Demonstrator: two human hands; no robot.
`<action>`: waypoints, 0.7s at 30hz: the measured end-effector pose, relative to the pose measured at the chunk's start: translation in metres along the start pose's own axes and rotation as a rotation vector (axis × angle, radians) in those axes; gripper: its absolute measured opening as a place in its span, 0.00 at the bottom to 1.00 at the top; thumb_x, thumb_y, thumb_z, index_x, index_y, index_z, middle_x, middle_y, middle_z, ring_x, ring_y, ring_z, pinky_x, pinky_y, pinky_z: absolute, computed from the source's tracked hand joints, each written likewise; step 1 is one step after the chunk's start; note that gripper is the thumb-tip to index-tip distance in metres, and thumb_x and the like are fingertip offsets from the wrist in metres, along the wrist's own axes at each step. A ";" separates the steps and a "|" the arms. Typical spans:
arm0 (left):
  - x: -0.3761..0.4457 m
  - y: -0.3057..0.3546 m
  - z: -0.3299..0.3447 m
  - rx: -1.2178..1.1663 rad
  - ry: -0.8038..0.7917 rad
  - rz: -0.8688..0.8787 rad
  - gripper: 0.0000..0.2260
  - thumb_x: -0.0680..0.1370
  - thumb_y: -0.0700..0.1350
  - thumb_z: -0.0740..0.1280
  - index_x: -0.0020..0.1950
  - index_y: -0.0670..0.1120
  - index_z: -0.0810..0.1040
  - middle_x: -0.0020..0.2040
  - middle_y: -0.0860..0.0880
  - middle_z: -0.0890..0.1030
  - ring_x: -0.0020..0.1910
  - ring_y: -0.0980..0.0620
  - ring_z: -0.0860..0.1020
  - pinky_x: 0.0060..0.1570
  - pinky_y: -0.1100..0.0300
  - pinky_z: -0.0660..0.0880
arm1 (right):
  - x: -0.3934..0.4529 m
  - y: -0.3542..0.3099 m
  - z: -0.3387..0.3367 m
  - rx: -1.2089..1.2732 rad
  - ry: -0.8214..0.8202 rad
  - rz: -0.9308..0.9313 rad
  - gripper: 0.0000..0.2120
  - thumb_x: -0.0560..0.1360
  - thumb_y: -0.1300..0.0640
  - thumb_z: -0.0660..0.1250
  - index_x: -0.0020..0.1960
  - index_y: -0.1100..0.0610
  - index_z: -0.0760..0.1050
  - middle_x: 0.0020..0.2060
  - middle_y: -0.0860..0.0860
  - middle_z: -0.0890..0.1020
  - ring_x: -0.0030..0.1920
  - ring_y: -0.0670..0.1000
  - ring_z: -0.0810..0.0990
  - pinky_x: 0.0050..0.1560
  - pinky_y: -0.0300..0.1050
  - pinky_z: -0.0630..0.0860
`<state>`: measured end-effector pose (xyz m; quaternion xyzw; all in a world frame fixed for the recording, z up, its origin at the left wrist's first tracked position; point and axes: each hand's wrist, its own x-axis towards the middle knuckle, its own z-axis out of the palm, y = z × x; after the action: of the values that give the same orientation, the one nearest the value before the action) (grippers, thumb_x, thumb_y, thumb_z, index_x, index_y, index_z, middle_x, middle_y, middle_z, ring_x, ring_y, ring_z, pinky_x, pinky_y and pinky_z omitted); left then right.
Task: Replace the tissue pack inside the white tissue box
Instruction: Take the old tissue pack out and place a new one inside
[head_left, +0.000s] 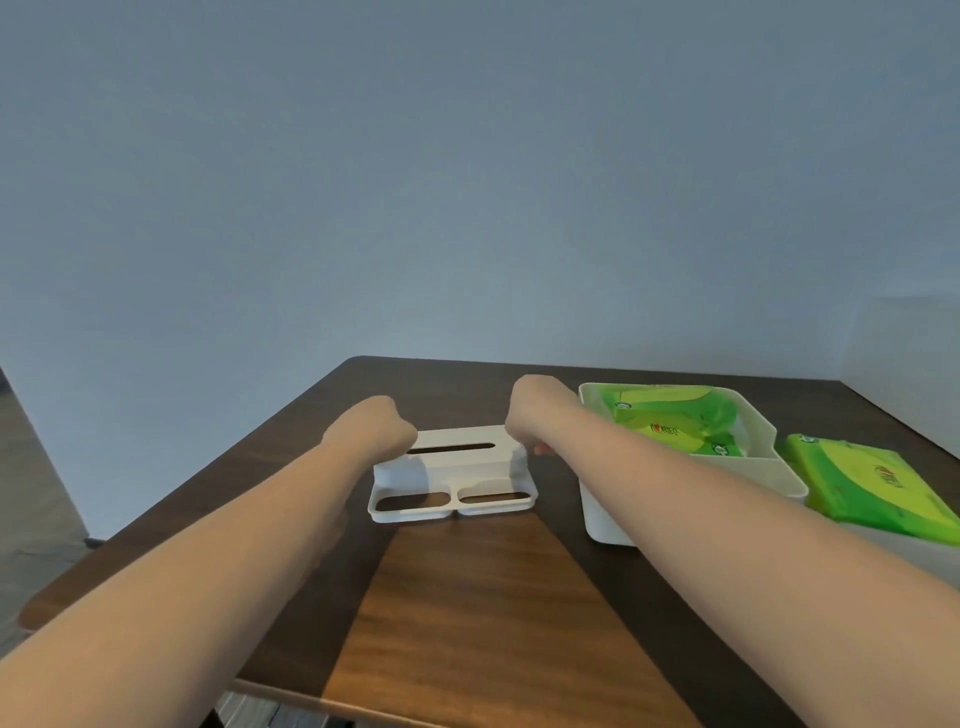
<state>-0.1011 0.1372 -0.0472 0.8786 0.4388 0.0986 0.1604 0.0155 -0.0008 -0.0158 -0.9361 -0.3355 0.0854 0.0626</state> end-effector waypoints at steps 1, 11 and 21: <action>-0.003 0.006 -0.001 -0.011 0.002 0.015 0.06 0.75 0.41 0.60 0.50 0.43 0.74 0.45 0.47 0.77 0.42 0.48 0.74 0.40 0.58 0.71 | -0.005 0.003 -0.006 -0.003 0.017 -0.008 0.13 0.74 0.65 0.60 0.31 0.60 0.68 0.24 0.54 0.75 0.30 0.54 0.74 0.27 0.41 0.66; -0.041 0.094 -0.003 -0.213 0.013 0.257 0.11 0.78 0.50 0.61 0.45 0.43 0.74 0.41 0.46 0.78 0.43 0.46 0.76 0.49 0.52 0.77 | -0.039 0.092 -0.051 0.216 0.338 0.056 0.07 0.73 0.64 0.59 0.38 0.57 0.68 0.37 0.52 0.74 0.41 0.57 0.74 0.32 0.40 0.66; -0.061 0.163 0.025 -0.178 0.015 0.456 0.20 0.74 0.58 0.68 0.60 0.48 0.74 0.54 0.51 0.79 0.54 0.48 0.78 0.52 0.54 0.75 | -0.056 0.205 -0.047 0.187 0.326 0.461 0.19 0.76 0.53 0.61 0.66 0.54 0.71 0.65 0.56 0.74 0.67 0.59 0.69 0.58 0.54 0.67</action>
<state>-0.0093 -0.0085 -0.0125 0.9365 0.2201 0.1770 0.2077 0.1086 -0.1965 0.0015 -0.9791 -0.0903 -0.0238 0.1805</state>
